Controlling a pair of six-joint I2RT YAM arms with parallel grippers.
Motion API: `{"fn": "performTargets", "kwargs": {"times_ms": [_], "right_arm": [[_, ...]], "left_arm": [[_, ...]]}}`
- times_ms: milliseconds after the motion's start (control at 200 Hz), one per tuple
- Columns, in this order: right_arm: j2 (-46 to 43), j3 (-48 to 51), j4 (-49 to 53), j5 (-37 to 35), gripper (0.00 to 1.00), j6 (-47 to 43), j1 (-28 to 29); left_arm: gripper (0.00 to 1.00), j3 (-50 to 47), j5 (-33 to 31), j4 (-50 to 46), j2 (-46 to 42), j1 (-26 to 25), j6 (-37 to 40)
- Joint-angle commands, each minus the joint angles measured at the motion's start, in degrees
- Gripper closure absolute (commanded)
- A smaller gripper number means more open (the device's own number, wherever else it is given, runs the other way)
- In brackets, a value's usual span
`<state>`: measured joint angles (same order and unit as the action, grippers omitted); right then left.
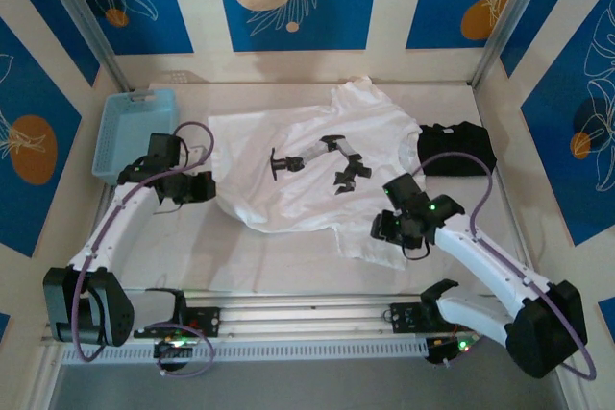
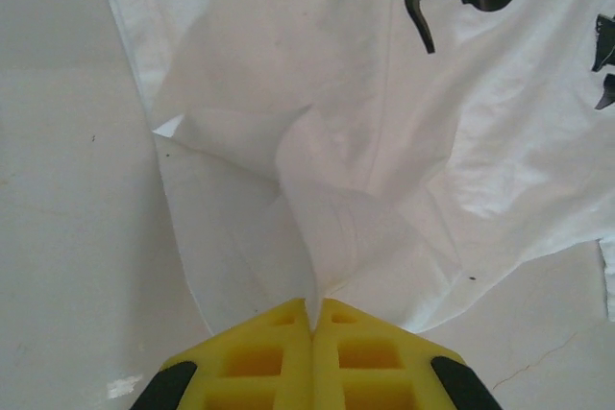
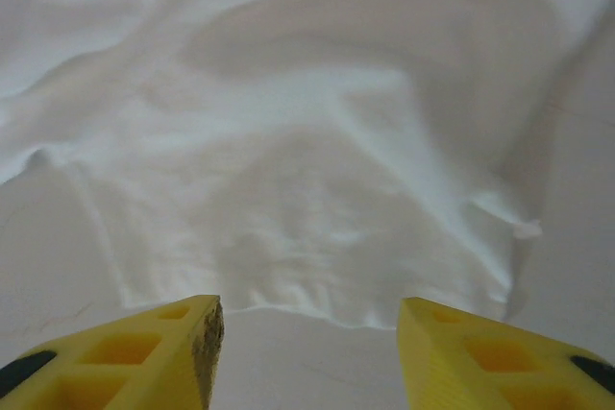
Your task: Fold the inside-out t-shirt
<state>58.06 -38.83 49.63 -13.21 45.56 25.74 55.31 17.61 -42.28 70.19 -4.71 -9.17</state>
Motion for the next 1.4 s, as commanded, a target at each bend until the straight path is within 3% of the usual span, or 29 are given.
{"fn": "performTargets", "kwargs": {"times_ms": [0,180,790,1140,1315,1395], "right_arm": [[-0.8,3.6,3.5,-0.6,0.5,7.3,-2.5],[-2.7,5.5,7.9,-5.7,0.5,15.7,-1.3],[7.5,4.5,2.9,-1.8,0.54,21.0,0.2],[7.7,5.3,2.6,-5.1,0.55,32.1,2.1],[8.3,8.9,-1.7,-1.4,0.57,38.3,2.0],[8.3,8.8,-1.5,-3.4,0.57,39.8,3.1]], "left_arm": [[1.0,-1.2,2.5,1.5,-1.8,0.6,-1.0],[1.0,-1.4,2.8,1.6,-2.4,0.7,-0.4],[1.0,-2.3,6.9,4.2,-5.7,0.7,-1.8],[1.0,-2.2,9.3,5.3,-6.1,0.7,-2.6],[1.0,-2.2,10.4,5.7,-6.1,0.6,-3.0],[1.0,-2.3,10.7,5.8,-6.0,0.6,-3.2]]}}
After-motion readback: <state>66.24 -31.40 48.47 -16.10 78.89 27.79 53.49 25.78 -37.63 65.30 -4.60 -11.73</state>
